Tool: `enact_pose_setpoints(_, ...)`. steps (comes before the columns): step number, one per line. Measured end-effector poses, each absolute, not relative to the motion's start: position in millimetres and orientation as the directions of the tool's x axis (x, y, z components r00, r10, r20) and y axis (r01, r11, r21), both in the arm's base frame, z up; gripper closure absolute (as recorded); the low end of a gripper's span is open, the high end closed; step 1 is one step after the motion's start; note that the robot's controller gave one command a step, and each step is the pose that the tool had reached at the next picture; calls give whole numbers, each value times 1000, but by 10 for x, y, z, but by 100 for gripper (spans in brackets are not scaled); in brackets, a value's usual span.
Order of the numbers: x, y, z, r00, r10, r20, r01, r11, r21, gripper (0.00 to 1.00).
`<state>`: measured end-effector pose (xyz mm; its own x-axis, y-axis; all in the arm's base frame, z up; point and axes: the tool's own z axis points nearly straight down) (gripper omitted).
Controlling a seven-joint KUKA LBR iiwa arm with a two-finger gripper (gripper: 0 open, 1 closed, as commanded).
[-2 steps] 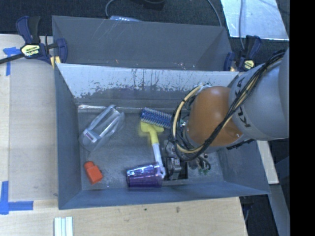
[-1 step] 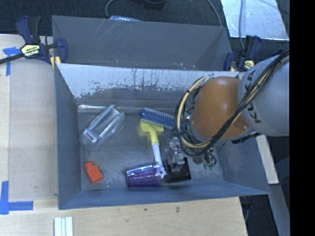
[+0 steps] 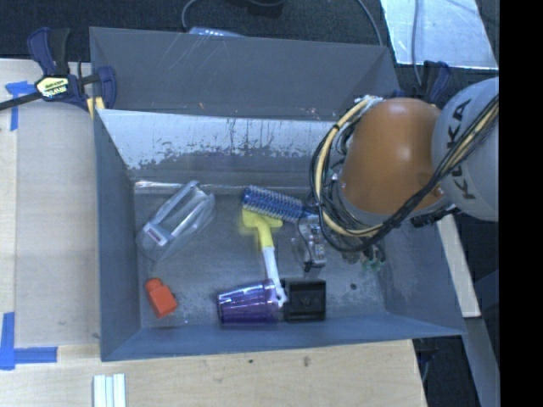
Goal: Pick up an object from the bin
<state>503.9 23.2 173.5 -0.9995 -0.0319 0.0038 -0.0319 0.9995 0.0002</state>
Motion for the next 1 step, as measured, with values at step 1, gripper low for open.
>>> enact_pose_setpoints(1,5045,294,2336,-1000,5,5,5,1000,0,100)
